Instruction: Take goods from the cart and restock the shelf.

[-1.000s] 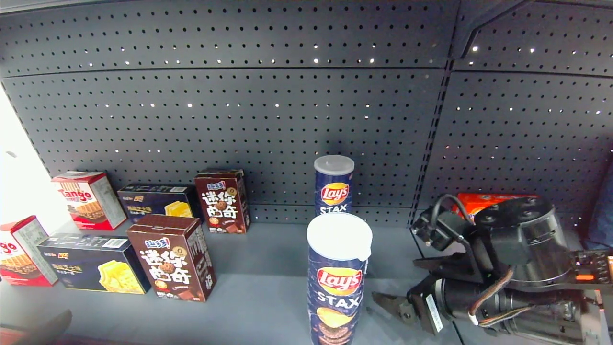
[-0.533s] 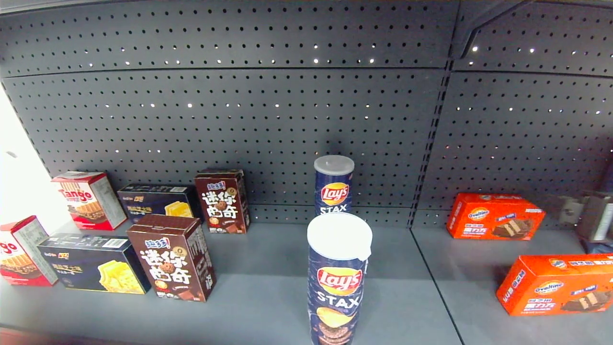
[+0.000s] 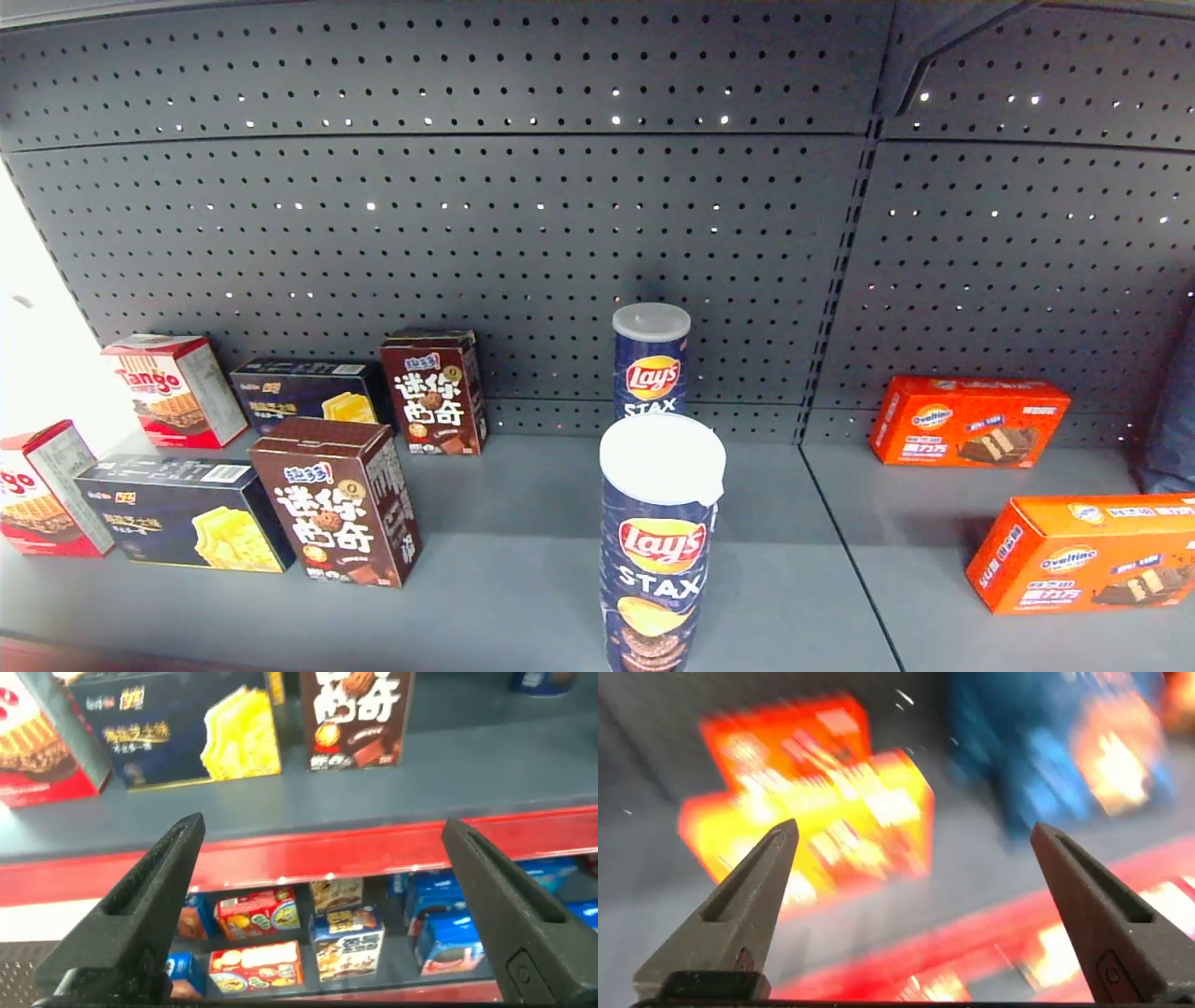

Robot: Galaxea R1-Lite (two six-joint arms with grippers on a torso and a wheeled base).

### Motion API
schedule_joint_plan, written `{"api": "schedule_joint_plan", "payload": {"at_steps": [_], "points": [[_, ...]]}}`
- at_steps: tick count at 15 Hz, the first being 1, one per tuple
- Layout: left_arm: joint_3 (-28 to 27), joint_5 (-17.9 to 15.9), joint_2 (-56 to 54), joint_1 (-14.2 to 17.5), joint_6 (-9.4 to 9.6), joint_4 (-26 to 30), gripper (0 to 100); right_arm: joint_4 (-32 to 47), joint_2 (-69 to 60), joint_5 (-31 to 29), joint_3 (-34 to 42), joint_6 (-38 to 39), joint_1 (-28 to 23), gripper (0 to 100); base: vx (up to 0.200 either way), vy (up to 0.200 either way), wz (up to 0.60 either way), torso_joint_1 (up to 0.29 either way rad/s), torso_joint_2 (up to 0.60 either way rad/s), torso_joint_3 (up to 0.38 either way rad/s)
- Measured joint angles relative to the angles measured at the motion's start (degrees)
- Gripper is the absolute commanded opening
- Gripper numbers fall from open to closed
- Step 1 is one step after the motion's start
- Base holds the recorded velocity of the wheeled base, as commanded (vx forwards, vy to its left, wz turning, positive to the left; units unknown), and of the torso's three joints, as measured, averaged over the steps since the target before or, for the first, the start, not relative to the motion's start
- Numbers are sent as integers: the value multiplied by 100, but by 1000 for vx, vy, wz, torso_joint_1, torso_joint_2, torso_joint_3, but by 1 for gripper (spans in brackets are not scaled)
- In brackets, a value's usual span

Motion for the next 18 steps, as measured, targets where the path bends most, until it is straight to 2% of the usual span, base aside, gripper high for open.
{"api": "schedule_joint_plan", "payload": {"at_steps": [2,3,6,7,8,10,11,12,14,16,18], "points": [[65,-9,-116,-2,-117,-9,100,360,-747,121,417,-71,-184,100,0,0,0,0,0,0],[78,-35,-146,-7,-238,-13,100,422,-948,539,529,-123,-232,100,0,0,0,0,0,0],[94,-183,-195,-11,-425,-16,100,463,-1243,2405,640,-588,-284,100,0,0,0,0,0,0],[94,-243,-201,-11,-456,-13,100,477,-1280,2645,649,-819,-289,100,0,0,0,0,0,0],[94,-297,-206,-13,-469,-9,100,506,-1309,2487,649,-869,-322,100,0,0,0,0,0,0],[91,-382,-212,-27,-502,-5,100,503,-1346,1732,649,-819,-661,100,0,0,0,0,0,0],[89,-428,-212,-29,-720,-2,100,495,-1404,1582,649,-667,-870,100,0,0,0,0,0,0],[87,-436,-215,-29,-822,-9,100,495,-1503,1464,649,-566,-1052,100,0,0,0,0,0,0],[89,-417,-215,-33,-850,-24,100,508,-1679,1167,653,-443,-1554,100,0,0,0,0,0,0],[102,-406,-215,-27,-819,-40,100,513,-1731,1297,679,-330,-1827,100,0,0,0,0,0,0],[105,-401,-218,-22,-746,-44,100,502,-1776,1557,747,-260,-1563,100,0,0,0,0,0,0]]}}
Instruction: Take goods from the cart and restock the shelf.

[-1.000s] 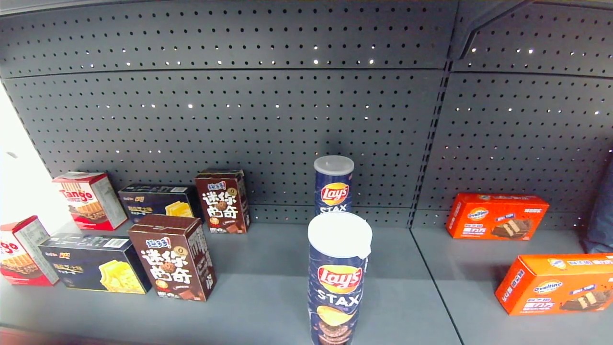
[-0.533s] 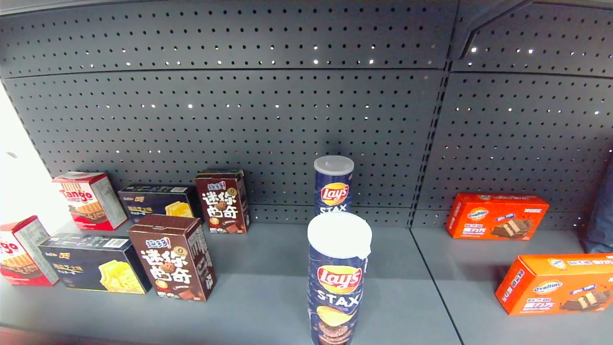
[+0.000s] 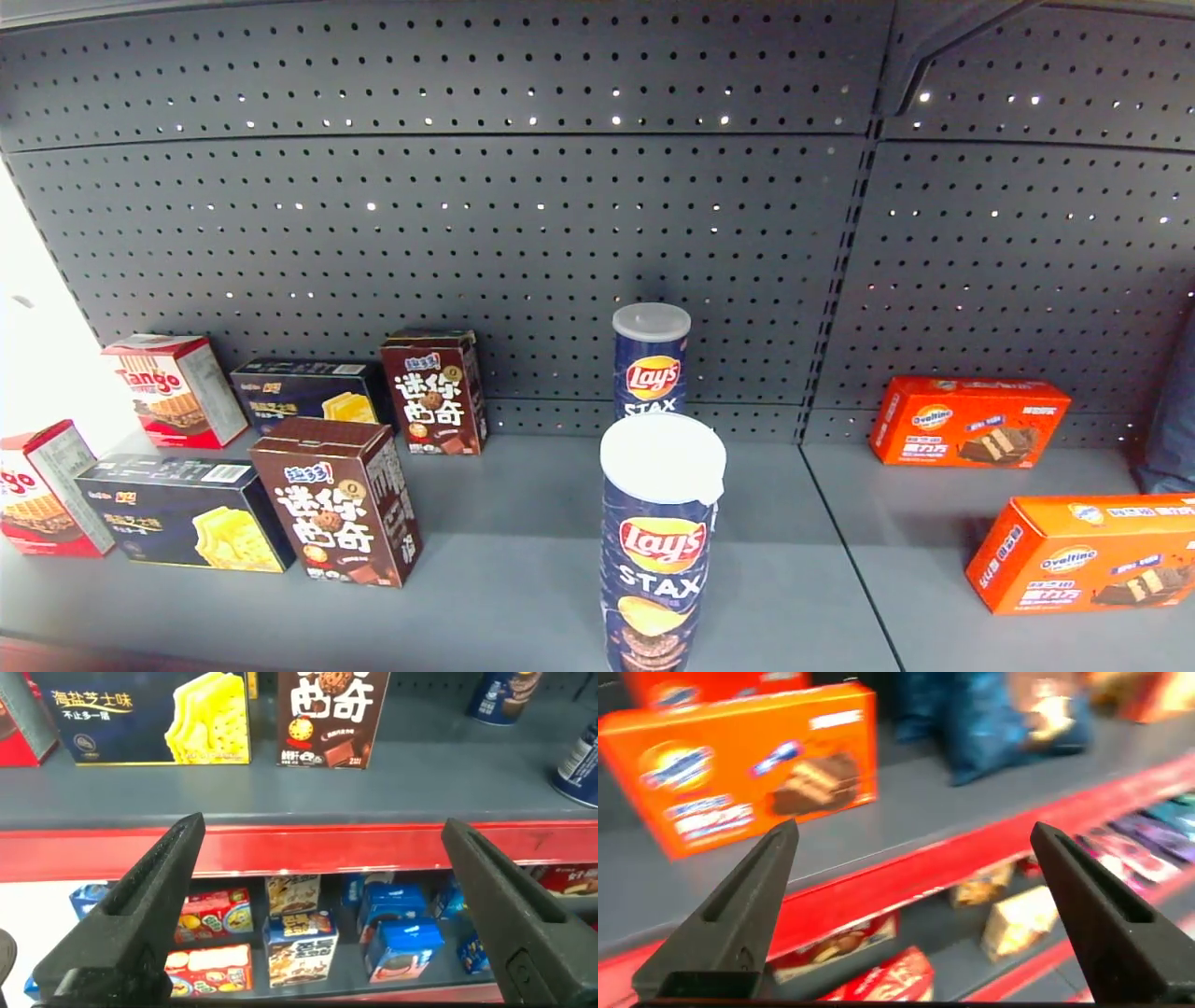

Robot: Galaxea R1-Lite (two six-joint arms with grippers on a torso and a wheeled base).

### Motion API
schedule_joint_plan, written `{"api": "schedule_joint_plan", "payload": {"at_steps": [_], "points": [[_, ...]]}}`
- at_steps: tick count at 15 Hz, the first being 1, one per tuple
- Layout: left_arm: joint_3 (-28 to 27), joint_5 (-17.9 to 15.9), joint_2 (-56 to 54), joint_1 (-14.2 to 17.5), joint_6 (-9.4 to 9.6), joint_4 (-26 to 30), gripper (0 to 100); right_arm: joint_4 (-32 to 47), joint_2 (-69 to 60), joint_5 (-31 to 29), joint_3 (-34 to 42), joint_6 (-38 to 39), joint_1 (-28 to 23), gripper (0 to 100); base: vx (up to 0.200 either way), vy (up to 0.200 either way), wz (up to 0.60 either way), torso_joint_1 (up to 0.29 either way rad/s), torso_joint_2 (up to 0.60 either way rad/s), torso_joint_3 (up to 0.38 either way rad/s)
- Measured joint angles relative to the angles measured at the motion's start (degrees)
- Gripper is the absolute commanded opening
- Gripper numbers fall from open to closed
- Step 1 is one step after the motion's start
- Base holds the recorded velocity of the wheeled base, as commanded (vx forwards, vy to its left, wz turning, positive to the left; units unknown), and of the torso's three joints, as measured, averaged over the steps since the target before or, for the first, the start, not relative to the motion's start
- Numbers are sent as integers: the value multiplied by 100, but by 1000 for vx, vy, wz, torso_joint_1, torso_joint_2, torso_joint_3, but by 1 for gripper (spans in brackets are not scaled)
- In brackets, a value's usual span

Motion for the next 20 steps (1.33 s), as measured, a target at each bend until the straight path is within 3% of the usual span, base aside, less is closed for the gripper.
{"api": "schedule_joint_plan", "payload": {"at_steps": [6,7,10,13,15,17,19,20], "points": [[0,191,4,-2,-11,6,100,9,-33,63,41,52,227,100,0,0,0,0,0,0],[0,196,4,0,-16,4,100,9,59,63,44,55,428,100,0,0,0,0,0,0],[0,215,4,-2,-5,4,100,-2,351,66,46,55,1693,100,0,0,0,0,0,0],[-2,407,0,4,20,6,100,-30,96,74,46,50,2269,100,0,0,0,0,0,0],[-11,603,0,6,204,6,100,-32,0,74,46,46,2354,100,0,0,0,0,0,0],[-11,638,0,6,790,2,100,-21,-38,74,46,49,2370,100,0,0,0,0,0,0],[23,271,0,0,926,-11,100,-20,-57,78,46,49,2377,100,0,0,0,0,0,0],[76,-229,0,0,937,-22,100,-20,-61,78,46,46,2375,100,0,0,0,0,0,0]]}}
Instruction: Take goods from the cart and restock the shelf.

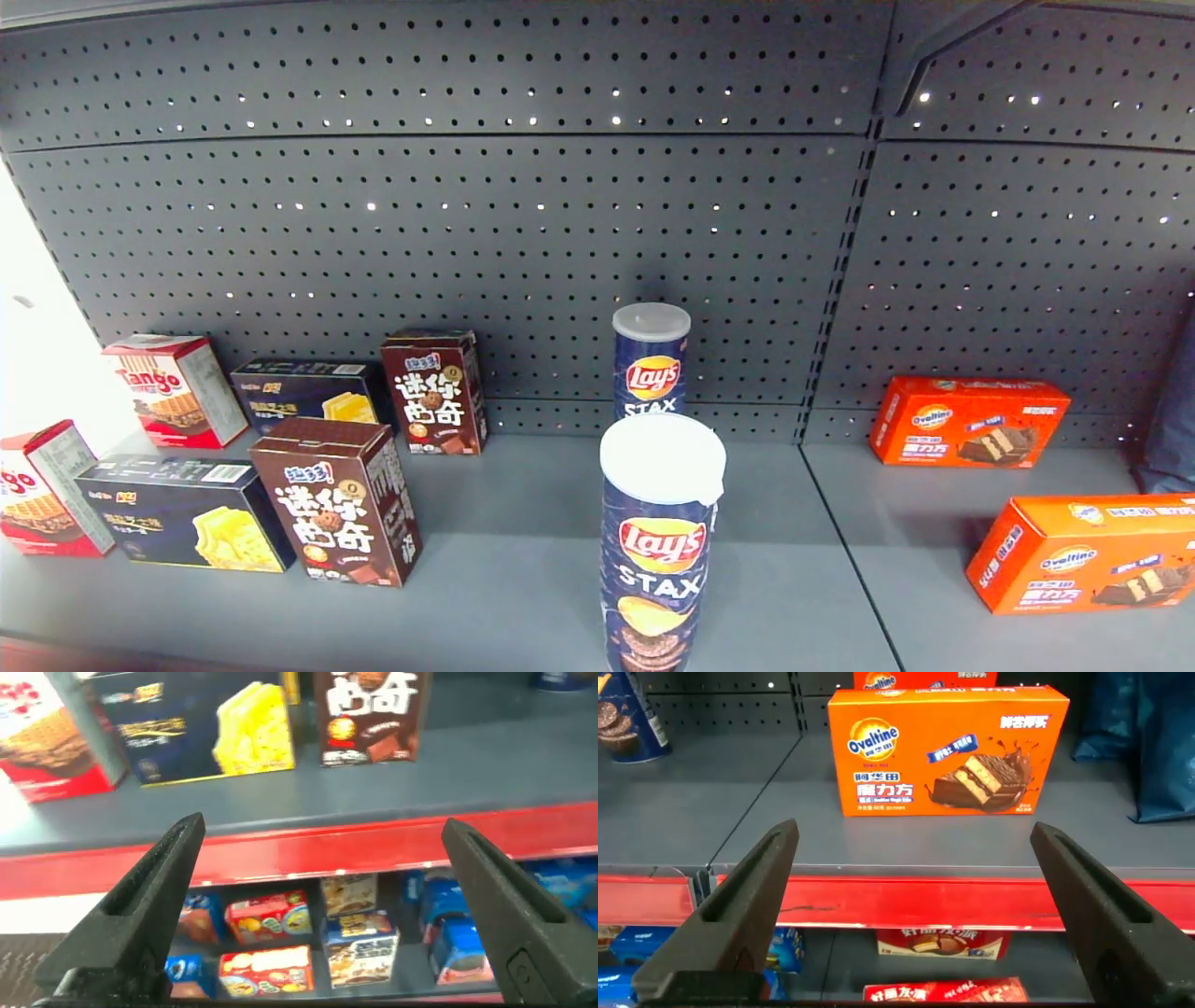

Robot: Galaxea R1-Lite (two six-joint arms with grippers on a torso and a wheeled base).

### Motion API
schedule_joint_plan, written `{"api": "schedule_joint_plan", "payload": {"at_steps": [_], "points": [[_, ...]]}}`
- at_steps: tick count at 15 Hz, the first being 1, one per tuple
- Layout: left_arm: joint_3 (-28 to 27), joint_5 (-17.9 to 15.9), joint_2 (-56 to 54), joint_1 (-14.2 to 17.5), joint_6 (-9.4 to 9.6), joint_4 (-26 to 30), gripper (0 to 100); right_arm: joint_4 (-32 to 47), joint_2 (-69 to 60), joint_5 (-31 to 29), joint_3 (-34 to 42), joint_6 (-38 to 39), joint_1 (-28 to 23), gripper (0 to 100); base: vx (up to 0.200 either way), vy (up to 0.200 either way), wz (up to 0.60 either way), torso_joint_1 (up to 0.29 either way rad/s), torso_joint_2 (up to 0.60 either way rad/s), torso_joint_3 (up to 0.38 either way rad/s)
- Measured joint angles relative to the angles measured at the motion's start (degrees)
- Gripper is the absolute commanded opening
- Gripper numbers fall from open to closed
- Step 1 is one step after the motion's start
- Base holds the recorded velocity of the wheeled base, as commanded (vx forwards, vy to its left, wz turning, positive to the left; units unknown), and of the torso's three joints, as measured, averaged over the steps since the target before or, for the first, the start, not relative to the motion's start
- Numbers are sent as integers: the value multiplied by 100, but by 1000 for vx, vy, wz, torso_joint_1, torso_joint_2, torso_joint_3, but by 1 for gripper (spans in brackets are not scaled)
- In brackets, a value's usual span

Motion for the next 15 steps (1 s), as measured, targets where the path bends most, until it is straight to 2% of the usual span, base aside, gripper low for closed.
{"api": "schedule_joint_plan", "payload": {"at_steps": [1,2,3,4,6,8,9,10,11,12,15], "points": [[52,-336,1,-5,46,-130,100,0,-5,0,0,0,0,100,0,0,0,0,0,0],[90,-354,4,-7,9,-163,100,0,-7,0,0,4,0,100,0,0,0,0,0,0],[105,-222,4,-7,-156,-163,100,0,-7,0,0,2,0,100,0,0,0,0,0,0],[116,-132,6,-11,-224,-167,100,2,-7,0,0,0,0,100,0,0,0,0,0,0],[126,-91,6,133,-243,-172,100,2,-7,0,0,2,0,100,0,0,0,0,0,0],[126,-151,-99,552,-210,-156,100,2,-7,0,0,2,0,100,0,0,0,0,0,0],[126,-156,-223,657,-202,-156,100,5,-7,-1,0,6,2,100,0,0,0,0,0,0],[126,22,-325,720,-279,-158,100,2,-7,0,0,4,0,100,0,0,0,0,0,0],[126,308,-391,751,-478,-172,100,2,-7,-1,0,4,0,100,0,0,0,0,0,0],[126,362,-433,767,-529,-185,100,2,-7,0,0,4,0,100,0,0,0,0,0,0],[126,368,-501,777,-511,-185,100,2,-10,0,0,4,0,100,0,0,0,0,0,0]]}}
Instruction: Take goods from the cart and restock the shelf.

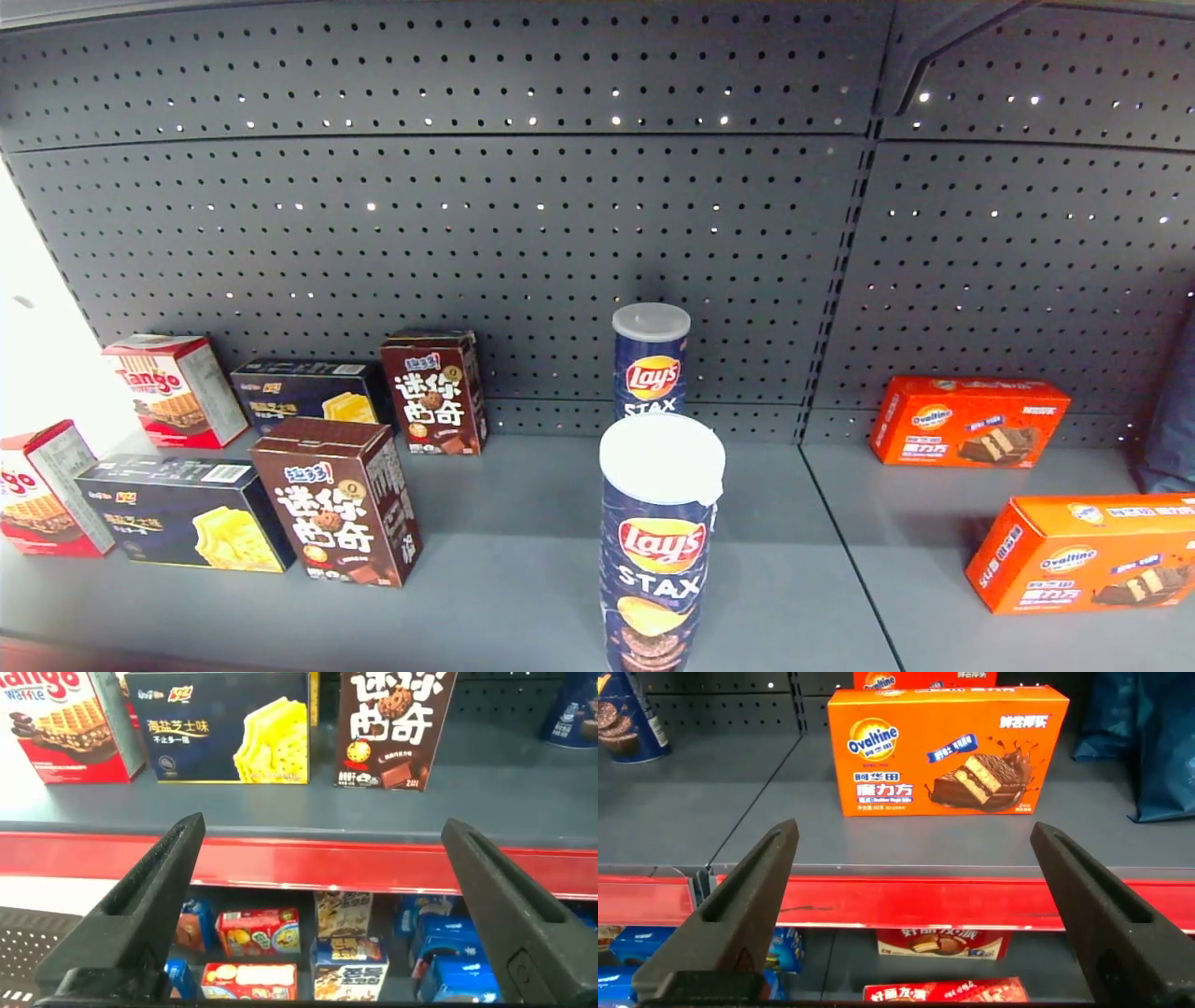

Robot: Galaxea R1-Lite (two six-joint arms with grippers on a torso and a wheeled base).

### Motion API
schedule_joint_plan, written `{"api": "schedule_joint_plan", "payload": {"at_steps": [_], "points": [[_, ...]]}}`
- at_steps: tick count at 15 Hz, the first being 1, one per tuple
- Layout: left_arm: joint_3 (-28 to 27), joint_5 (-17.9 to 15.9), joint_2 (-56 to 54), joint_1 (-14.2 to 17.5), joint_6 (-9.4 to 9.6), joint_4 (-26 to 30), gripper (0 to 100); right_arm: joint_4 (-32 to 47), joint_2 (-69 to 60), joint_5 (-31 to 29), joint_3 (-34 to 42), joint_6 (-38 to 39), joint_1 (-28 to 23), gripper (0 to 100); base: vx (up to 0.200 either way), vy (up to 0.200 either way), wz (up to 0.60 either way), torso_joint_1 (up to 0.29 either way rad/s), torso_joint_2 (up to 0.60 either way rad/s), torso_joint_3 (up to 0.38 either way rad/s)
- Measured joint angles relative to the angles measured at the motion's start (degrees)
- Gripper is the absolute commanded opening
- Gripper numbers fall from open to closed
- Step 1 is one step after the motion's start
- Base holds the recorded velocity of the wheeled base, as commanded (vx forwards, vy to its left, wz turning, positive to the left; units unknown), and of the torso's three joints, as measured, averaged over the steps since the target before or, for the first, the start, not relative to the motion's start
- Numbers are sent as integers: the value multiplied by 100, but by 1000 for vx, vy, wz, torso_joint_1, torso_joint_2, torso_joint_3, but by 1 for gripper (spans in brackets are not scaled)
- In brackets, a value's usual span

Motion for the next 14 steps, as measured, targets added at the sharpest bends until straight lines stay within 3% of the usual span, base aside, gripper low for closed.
{"api": "schedule_joint_plan", "payload": {"at_steps": [2,14], "points": [[0,-2,-17,5,-5,-2,100,0,2,0,0,2,0,100,-200,0,0,0,2,5],[0,-9,-26,6,6,-9,100,0,0,16,0,-4,4,100,0,0,-50,1,1,0]]}}
